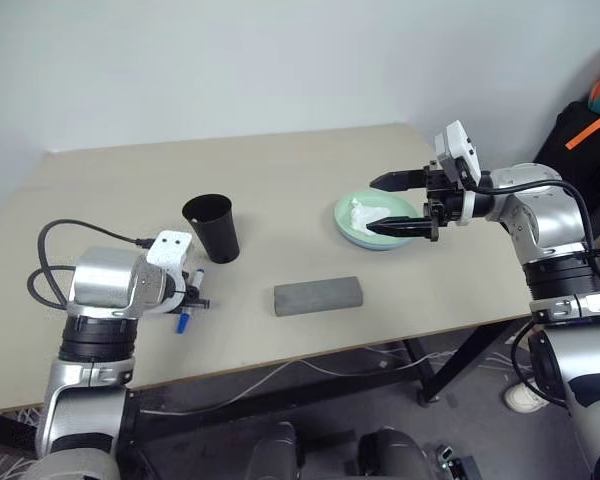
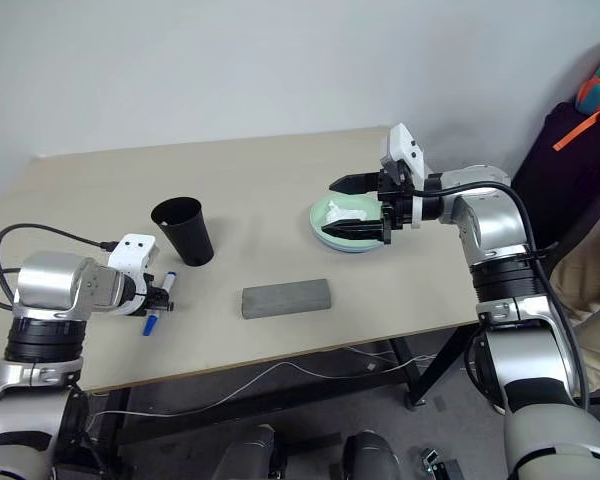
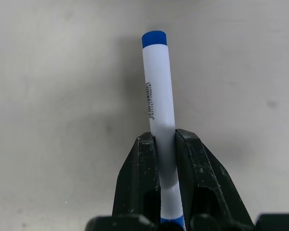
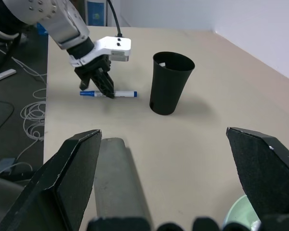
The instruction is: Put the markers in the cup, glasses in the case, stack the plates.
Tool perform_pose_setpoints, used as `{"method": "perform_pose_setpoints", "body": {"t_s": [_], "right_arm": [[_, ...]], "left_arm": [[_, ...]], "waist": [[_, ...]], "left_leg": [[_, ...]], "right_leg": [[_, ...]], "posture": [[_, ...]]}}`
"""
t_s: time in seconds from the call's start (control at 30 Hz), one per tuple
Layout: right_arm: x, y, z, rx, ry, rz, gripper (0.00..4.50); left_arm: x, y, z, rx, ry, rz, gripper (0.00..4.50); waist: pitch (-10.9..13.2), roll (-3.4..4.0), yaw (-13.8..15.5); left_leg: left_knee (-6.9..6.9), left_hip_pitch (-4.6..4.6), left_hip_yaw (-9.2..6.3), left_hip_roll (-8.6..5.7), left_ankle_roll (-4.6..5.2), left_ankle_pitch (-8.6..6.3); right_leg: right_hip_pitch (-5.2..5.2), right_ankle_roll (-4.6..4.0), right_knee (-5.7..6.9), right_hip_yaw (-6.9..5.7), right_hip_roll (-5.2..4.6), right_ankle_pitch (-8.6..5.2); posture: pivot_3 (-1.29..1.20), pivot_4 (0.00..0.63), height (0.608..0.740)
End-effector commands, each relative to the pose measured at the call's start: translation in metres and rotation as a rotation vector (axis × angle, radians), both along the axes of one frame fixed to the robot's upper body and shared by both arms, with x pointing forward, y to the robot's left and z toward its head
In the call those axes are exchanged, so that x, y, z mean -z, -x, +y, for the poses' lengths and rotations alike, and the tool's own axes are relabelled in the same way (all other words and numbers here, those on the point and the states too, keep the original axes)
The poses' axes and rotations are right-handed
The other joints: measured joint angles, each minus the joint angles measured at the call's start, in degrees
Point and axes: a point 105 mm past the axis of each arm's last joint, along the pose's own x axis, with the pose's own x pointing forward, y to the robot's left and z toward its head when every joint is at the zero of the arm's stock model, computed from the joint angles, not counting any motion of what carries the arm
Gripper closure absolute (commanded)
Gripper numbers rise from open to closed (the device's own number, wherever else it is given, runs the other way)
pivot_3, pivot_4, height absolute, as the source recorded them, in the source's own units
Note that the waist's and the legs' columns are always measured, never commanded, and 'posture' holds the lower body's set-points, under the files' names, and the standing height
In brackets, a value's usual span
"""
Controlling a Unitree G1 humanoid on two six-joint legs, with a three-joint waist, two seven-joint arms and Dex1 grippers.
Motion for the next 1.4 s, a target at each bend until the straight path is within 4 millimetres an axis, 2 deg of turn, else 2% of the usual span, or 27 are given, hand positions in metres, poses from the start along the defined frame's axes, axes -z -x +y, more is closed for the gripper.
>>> {"method": "perform_pose_setpoints", "body": {"t_s": [0.03,0.17,0.23,0.3,0.43,0.53,0.77,1.13,1.4], "right_arm": [[-0.011,0.0,0.0,-0.001,-0.013,-0.037,0.0],[-0.011,-0.001,0.0,0.0,-0.014,-0.037,0.0],[-0.011,-0.002,0.001,0.0,-0.014,-0.037,0.0],[-0.012,-0.002,0.001,0.0,-0.015,-0.038,0.0],[-0.013,-0.002,0.002,-0.001,-0.02,-0.039,0.0],[-0.013,-0.002,0.002,-0.002,-0.021,-0.039,0.0],[-0.014,-0.002,0.004,-0.006,-0.026,-0.04,0.0],[-0.016,-0.003,0.008,-0.016,-0.035,-0.04,0.0],[-0.016,-0.002,0.007,-0.015,-0.037,-0.042,0.0]], "left_arm": [[-0.015,0.006,-0.024,0.191,0.015,-0.021,4.4],[-0.028,0.03,-0.06,0.479,0.079,-0.006,4.4],[-0.035,0.035,-0.072,0.583,0.094,-0.039,4.4],[-0.047,0.027,-0.084,0.634,0.145,-0.149,4.4],[-0.087,-0.009,-0.092,0.652,0.165,-0.539,4.4],[-0.111,-0.035,-0.084,0.522,0.204,-0.756,4.4],[-0.143,-0.064,-0.064,0.351,0.131,-1.125,4.4],[-0.149,-0.098,-0.037,0.126,-0.028,-1.373,4.4],[-0.135,-0.106,-0.027,0.069,-0.04,-1.38,4.4]], "waist": [[0.0,-0.01,0.0],[0.0,-0.02,0.0],[0.0,-0.02,0.0],[0.0,-0.01,0.0],[0.0,-0.01,0.0],[0.0,-0.02,0.0],[0.0,-0.03,0.0],[0.0,-0.07,0.1],[0.0,-0.07,0.1]], "left_leg": [[0.0,0.0,0.0,0.0,0.0,0.0],[-0.02,-0.01,0.02,0.0,0.0,0.0],[-0.04,-0.01,0.03,0.0,0.0,0.0],[-0.04,0.0,0.01,0.0,0.0,0.0],[0.02,0.01,-0.03,0.0,0.0,0.0],[0.06,0.04,-0.01,0.0,0.0,0.0],[0.16,0.02,0.0,0.02,0.01,0.01],[0.26,0.01,0.02,0.02,0.01,0.01],[0.26,-0.02,0.03,0.03,0.01,0.01]], "right_leg": [[-0.01,0.0,-0.01,0.0,0.0,0.0],[-0.03,0.0,-0.03,0.01,-0.02,0.0],[-0.04,-0.01,-0.05,0.02,-0.03,-0.01],[-0.02,-0.01,-0.05,0.01,-0.02,-0.01],[0.03,-0.01,-0.04,-0.01,0.03,0.0],[0.08,-0.02,-0.03,0.0,0.03,0.02],[0.12,-0.11,-0.01,0.09,0.16,0.21],[0.14,-0.09,-0.01,0.09,0.16,0.27],[0.11,-0.09,-0.01,0.09,0.15,0.28]], "posture": [[0.0,0.0,0.696],[0.0,0.0,0.696],[0.0,0.0,0.696],[0.0,0.0,0.696],[0.0,0.0,0.696],[0.0,0.0,0.696],[0.0,0.0,0.696],[0.0,0.0,0.696],[0.0,0.0,0.696]]}}
